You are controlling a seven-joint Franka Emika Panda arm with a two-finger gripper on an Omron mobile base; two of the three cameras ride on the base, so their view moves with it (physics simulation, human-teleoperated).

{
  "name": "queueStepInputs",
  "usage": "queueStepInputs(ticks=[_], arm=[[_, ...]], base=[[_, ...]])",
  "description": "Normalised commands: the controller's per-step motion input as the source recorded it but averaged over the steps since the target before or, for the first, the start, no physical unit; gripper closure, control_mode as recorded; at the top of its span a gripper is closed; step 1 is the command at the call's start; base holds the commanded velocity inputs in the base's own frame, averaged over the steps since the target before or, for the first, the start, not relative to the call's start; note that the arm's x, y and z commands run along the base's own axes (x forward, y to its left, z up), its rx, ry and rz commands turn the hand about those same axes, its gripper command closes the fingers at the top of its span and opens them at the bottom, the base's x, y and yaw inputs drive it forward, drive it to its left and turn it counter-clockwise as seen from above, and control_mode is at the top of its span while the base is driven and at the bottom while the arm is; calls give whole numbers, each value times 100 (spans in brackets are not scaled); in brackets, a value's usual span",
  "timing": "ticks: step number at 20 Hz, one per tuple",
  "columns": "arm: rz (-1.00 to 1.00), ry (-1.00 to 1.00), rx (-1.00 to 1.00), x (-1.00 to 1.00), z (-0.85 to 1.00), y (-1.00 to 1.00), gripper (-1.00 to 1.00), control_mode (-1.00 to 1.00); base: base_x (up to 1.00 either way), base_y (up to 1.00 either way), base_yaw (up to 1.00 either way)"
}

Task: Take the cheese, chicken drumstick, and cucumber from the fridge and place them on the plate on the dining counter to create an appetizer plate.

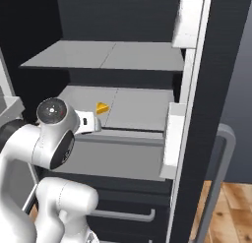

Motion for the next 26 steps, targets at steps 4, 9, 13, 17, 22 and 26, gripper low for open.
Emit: queueStepInputs(ticks=[4,9,13,17,22,26], arm=[[0,0,0,0,0,0,-100,100],[0,0,0,0,0,0,-100,100],[-1,0,0,54,-2,45,-100,-100],[-5,0,0,41,-13,50,-100,-100],[-2,0,0,52,-14,13,-100,-100],[-7,0,0,81,-12,3,-100,-100]], base=[[29,-33,11],[42,17,0],[0,0,0],[0,0,0],[0,0,0],[0,0,0]])
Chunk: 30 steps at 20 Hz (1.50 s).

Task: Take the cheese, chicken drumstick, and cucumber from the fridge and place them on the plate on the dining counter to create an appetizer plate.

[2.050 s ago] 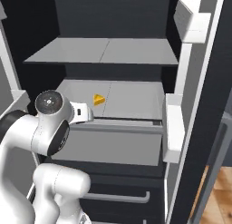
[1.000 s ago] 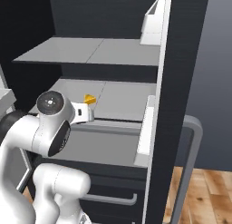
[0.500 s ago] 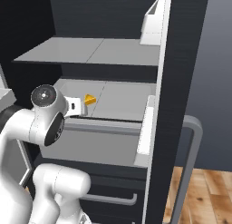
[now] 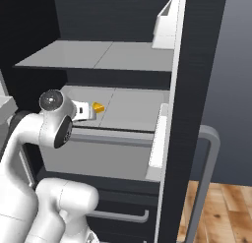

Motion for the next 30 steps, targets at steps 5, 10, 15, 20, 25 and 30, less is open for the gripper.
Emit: queueStepInputs(ticks=[5,10,15,20,25,30], arm=[[-16,0,1,71,-23,16,-100,-100],[-24,0,8,30,-31,23,-100,-100],[-12,2,12,37,-8,2,-100,-100],[0,9,1,57,0,0,-100,-100],[0,11,0,54,-20,14,-100,-100],[0,4,0,45,-38,14,-100,-100]], base=[[0,0,0],[0,0,0],[0,0,0],[0,0,0],[0,0,0],[0,0,0]])
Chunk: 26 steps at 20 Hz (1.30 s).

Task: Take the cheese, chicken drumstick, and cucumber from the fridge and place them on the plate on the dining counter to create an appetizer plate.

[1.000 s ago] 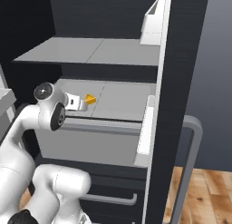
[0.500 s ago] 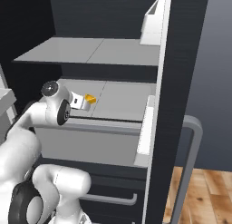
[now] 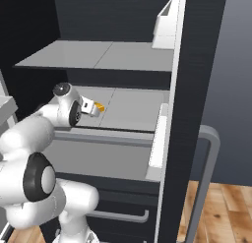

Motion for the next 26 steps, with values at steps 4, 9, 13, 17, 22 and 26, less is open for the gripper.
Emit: queueStepInputs(ticks=[4,9,13,17,22,26], arm=[[0,0,0,26,-31,1,-100,-100],[0,0,0,26,-14,0,-100,-100],[0,0,0,34,-4,0,-100,-100],[0,0,0,34,-8,0,-100,-100],[0,0,0,30,-19,0,-100,-100],[0,0,0,29,-19,0,-100,-100]], base=[[0,0,0],[0,0,0],[0,0,0],[0,0,0],[0,0,0],[0,0,0]])
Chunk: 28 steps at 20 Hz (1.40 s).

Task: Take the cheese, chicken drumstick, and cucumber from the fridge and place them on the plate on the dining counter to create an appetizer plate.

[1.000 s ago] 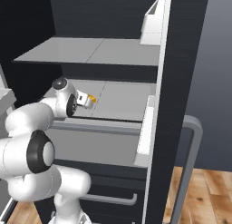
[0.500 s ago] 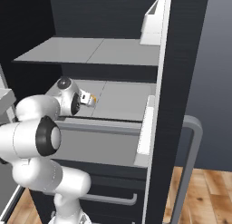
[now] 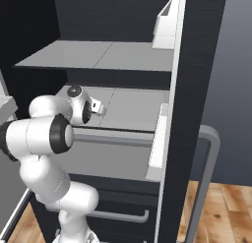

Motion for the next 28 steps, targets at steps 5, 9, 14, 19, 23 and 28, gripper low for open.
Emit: queueStepInputs(ticks=[5,9,14,19,23,28], arm=[[0,0,0,35,-17,0,-100,-100],[0,0,0,36,-15,0,-100,-100],[0,0,0,32,-17,0,-100,-100],[-3,0,0,3,-57,0,-100,-100],[-4,0,0,0,-71,-1,100,-100],[-3,0,0,0,-49,-16,100,-100]], base=[[0,0,0],[0,0,0],[0,0,0],[0,0,0],[0,0,0],[0,0,0]])
